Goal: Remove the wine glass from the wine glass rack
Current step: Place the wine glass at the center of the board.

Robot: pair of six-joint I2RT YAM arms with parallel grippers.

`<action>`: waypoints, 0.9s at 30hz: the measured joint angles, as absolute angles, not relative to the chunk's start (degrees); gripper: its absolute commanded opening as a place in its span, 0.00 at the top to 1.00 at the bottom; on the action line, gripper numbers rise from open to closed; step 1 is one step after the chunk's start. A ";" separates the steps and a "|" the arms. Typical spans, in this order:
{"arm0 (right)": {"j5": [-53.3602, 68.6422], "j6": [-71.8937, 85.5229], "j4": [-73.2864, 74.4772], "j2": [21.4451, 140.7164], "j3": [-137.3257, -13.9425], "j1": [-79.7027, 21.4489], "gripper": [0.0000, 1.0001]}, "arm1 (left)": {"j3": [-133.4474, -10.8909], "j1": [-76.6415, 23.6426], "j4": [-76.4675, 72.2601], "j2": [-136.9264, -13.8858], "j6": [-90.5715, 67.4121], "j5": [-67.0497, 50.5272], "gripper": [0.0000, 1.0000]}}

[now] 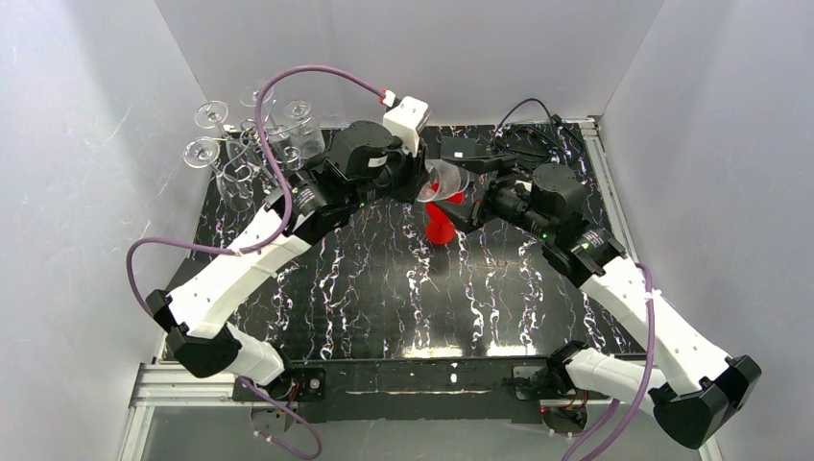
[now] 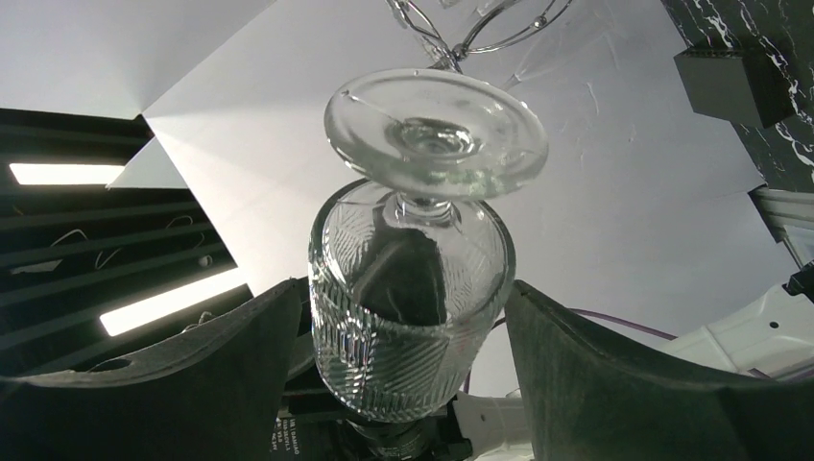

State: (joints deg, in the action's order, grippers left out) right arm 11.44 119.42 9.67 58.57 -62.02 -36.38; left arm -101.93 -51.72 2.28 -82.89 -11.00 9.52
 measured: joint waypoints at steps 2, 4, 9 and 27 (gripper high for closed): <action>11.00 119.33 9.65 58.17 -62.02 -36.38 0.14 | -102.19 -51.62 2.57 -82.89 -10.90 10.74 1.00; 10.70 119.20 9.65 57.87 -62.02 -36.38 0.13 | -102.28 -51.59 2.68 -82.91 -10.83 11.64 1.00; 10.13 117.86 10.09 57.25 -62.00 -36.29 0.12 | -103.81 -51.59 5.41 -83.37 -10.20 13.82 1.00; 7.62 93.25 21.82 48.99 -60.58 -25.19 0.10 | -116.51 -51.35 28.77 -89.97 -10.41 23.88 1.00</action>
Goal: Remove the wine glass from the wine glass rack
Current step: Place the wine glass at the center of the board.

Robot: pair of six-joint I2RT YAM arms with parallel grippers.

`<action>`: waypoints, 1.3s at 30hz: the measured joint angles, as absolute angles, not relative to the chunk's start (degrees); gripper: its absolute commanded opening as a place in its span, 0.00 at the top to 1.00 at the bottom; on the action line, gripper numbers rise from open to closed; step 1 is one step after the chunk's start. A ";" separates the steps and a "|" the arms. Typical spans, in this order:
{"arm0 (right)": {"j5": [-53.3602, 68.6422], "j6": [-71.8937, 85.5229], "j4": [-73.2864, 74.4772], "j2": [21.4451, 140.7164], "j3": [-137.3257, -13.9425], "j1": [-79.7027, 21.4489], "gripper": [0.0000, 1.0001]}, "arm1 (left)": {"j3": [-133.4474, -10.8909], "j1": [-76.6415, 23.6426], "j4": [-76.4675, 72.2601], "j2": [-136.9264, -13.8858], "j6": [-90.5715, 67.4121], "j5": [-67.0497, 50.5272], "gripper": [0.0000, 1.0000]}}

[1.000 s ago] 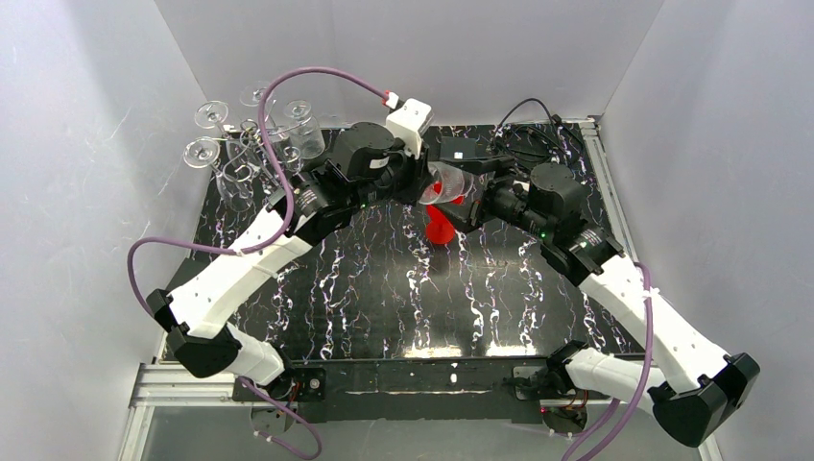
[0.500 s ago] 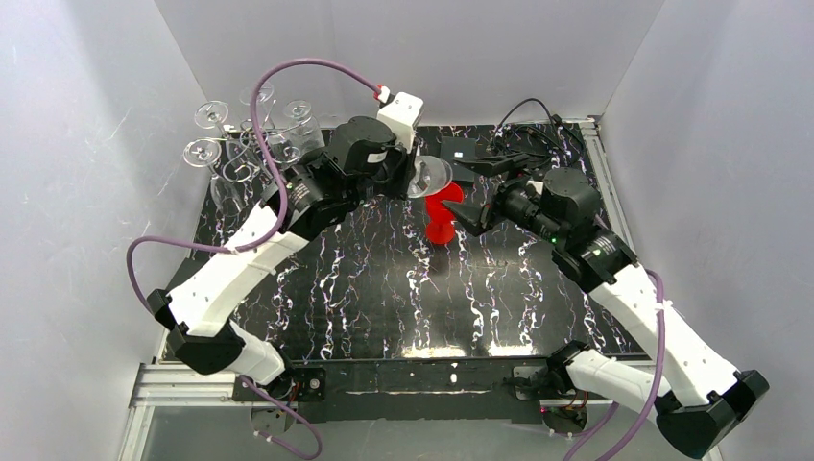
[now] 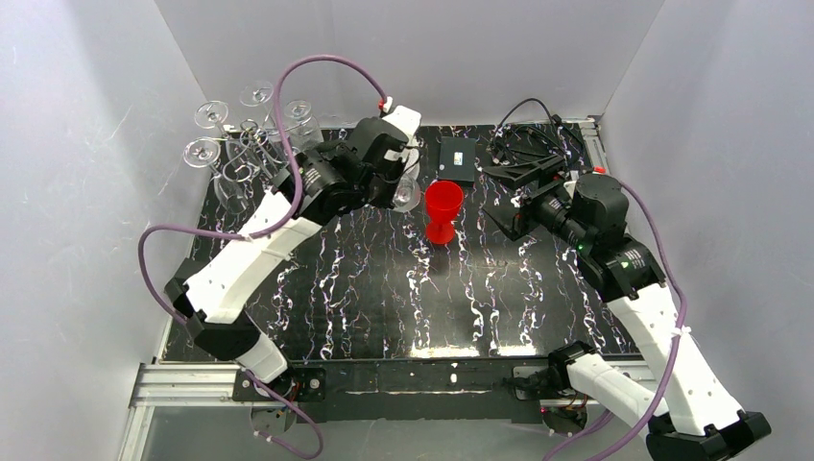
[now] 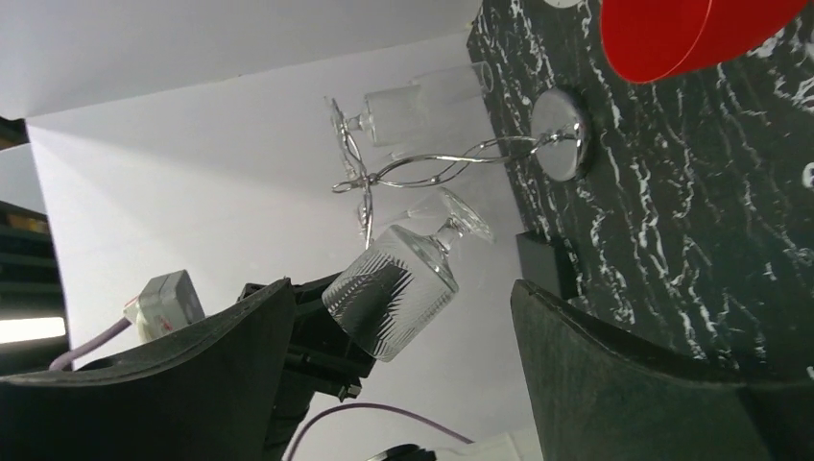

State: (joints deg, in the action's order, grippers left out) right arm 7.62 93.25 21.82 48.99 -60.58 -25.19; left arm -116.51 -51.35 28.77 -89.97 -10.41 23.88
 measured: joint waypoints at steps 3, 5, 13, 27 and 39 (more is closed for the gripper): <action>7.64 88.53 24.23 49.34 -62.15 -24.23 0.09 | -116.05 -50.28 31.68 -90.96 -12.67 23.38 1.00; 7.66 85.54 25.23 49.45 -63.51 -23.75 0.09 | -114.63 -48.75 32.71 -90.98 -14.76 22.41 1.00; 7.84 78.54 27.07 49.41 -65.47 -22.70 0.09 | -105.49 -41.98 32.91 -90.94 -21.28 18.39 1.00; 7.81 73.89 29.47 47.90 -65.47 -19.20 0.07 | -96.84 -39.94 23.99 -96.71 -25.74 14.00 1.00; 5.48 70.17 31.62 44.25 -65.47 -16.34 0.07 | -93.67 -38.87 17.32 -103.46 -28.86 12.80 1.00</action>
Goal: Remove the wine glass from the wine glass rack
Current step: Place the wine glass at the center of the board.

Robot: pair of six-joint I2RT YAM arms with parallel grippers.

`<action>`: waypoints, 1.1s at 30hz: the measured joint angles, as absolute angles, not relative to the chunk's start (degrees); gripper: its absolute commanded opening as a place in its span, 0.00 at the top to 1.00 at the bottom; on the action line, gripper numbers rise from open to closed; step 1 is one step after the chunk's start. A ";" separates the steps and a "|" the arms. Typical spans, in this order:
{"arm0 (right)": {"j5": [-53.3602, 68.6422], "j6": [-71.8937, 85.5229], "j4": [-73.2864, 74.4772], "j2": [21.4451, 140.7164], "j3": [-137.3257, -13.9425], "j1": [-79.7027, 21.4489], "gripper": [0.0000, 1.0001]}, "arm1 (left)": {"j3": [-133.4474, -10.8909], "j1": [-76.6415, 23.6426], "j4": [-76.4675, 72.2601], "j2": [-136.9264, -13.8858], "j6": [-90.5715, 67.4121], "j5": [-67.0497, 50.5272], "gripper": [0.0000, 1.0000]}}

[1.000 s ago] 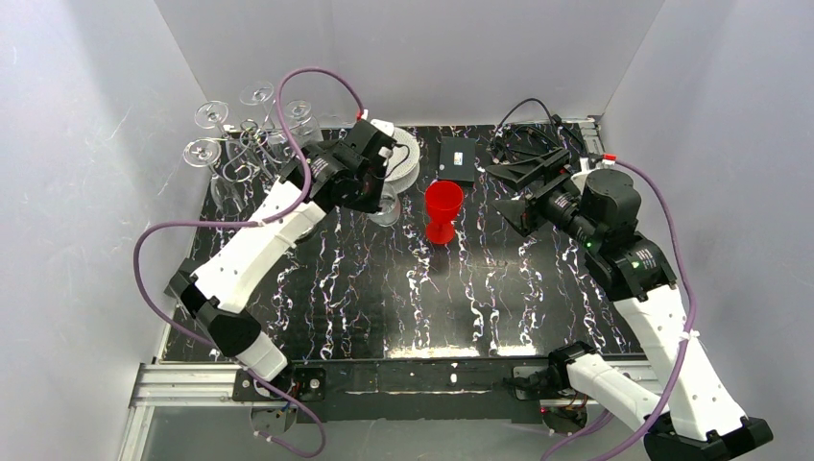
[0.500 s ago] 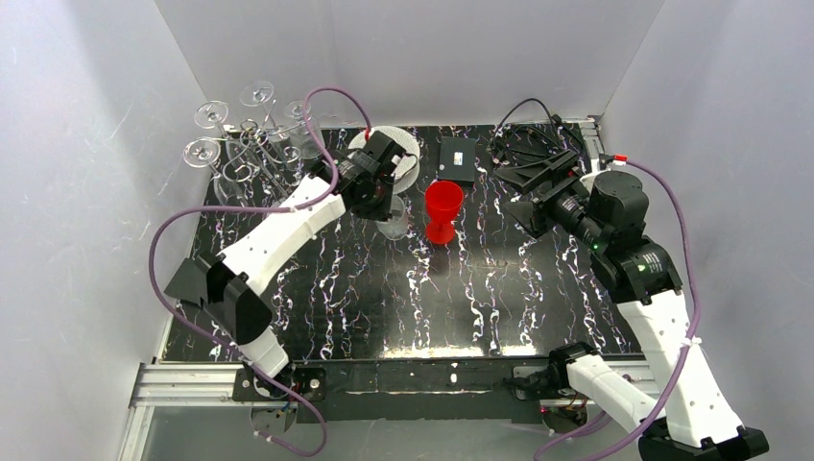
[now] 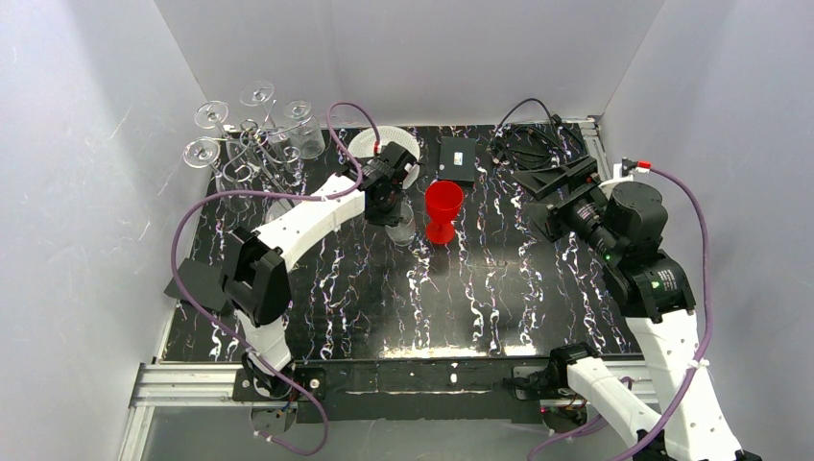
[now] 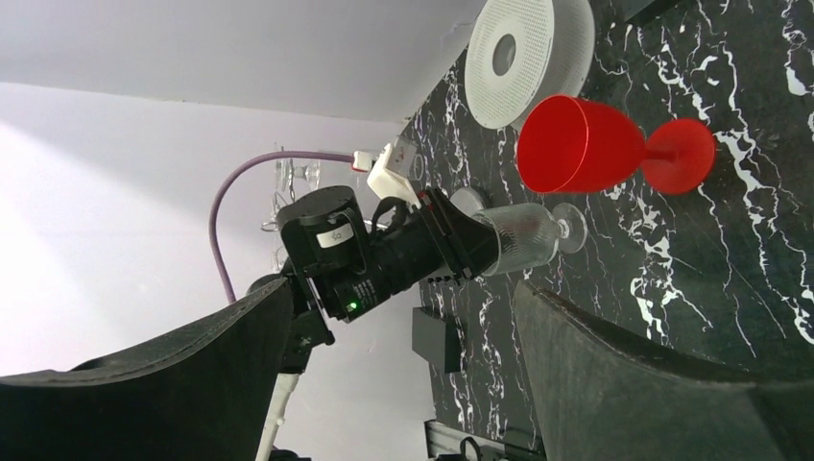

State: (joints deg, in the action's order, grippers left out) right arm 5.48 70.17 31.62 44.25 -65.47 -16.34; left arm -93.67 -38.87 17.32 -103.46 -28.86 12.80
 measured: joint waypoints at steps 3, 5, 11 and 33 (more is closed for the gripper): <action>5.17 69.87 31.68 44.07 -65.47 -15.75 0.07 | -91.98 -38.83 15.49 -103.83 -29.02 12.82 1.00; 5.04 69.76 31.70 44.12 -65.47 -15.42 0.07 | -91.44 -38.79 15.03 -104.14 -29.06 12.84 1.00; 5.06 69.45 32.56 44.25 -65.47 -14.74 0.07 | -91.44 -38.72 13.06 -106.50 -29.50 12.88 1.00; 5.08 68.75 33.08 45.30 -65.47 -13.47 0.07 | -91.07 -38.72 10.81 -111.66 -32.60 12.38 0.47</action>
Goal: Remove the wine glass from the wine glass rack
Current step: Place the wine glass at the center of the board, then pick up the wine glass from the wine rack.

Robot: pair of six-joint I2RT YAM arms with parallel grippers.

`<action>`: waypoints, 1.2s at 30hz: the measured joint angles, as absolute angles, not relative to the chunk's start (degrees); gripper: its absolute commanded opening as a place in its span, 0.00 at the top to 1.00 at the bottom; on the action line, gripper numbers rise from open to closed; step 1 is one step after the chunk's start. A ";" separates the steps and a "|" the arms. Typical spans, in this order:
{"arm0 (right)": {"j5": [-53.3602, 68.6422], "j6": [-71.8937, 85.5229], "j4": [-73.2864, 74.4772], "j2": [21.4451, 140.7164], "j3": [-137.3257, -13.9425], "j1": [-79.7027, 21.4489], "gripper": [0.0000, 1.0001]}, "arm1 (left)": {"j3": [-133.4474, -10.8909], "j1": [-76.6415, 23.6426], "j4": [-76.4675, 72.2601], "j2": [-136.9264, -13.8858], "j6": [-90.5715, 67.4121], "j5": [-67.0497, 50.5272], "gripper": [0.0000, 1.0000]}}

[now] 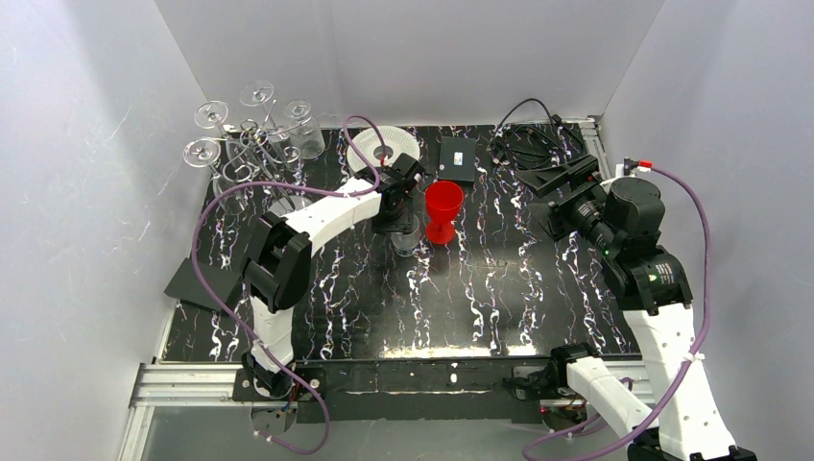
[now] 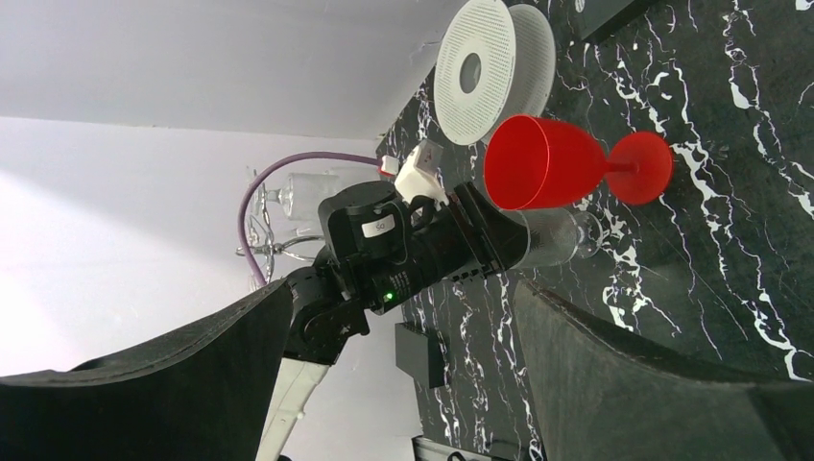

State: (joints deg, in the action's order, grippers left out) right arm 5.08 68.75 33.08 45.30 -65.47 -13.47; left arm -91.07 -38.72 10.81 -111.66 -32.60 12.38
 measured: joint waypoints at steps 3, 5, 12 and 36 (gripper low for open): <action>5.08 68.73 33.06 45.47 -65.47 -13.45 0.07 | -91.64 -38.72 11.09 -111.66 -33.08 12.25 0.35; 5.08 68.71 33.06 45.47 -65.47 -13.45 0.07 | -92.68 -38.68 11.62 -111.66 -33.41 12.19 0.30; 5.06 68.25 33.06 45.50 -65.47 -13.39 0.07 | -98.50 -38.65 14.20 -111.66 -32.08 11.40 0.18; 15.38 58.85 31.88 48.16 -71.29 -10.59 0.05 | -119.35 -32.03 27.88 -89.91 -18.72 3.03 0.02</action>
State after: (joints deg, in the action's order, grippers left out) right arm 15.38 58.85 31.88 48.16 -71.29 -10.59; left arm -119.35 -32.03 27.88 -89.91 -18.72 3.03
